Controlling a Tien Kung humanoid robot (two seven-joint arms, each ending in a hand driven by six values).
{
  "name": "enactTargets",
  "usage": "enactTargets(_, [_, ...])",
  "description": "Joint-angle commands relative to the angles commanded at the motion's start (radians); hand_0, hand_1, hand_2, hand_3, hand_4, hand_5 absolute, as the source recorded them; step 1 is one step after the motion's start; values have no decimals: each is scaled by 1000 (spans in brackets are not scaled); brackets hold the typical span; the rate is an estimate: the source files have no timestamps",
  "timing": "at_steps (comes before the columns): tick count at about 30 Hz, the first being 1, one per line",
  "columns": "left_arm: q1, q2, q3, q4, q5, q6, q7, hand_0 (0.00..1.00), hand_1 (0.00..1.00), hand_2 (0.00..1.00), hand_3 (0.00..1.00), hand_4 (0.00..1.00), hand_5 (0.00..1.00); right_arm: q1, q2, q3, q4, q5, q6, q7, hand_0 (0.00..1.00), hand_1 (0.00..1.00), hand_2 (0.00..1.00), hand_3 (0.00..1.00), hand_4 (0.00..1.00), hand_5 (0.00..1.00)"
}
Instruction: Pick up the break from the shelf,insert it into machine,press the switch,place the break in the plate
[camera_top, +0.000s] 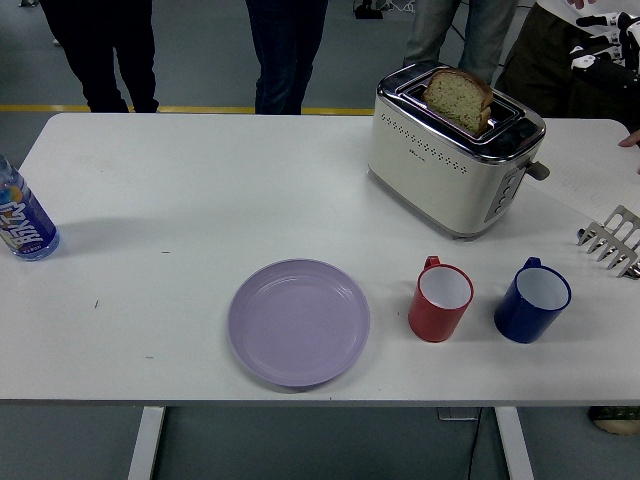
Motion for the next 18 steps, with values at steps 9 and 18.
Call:
enactTargets(9, [2,-3,-1,0,-3,0,-2,393,513,669,793,671,998,-70,-28,30,12,4,3,7,413,387,526,723,539,332])
enactTargets(18, [-1,-3,6,0,-10,-2,-2,396,512,670,793,672,998,-133,-42,62,48,10,-2,14,380,349,505,710,512,308])
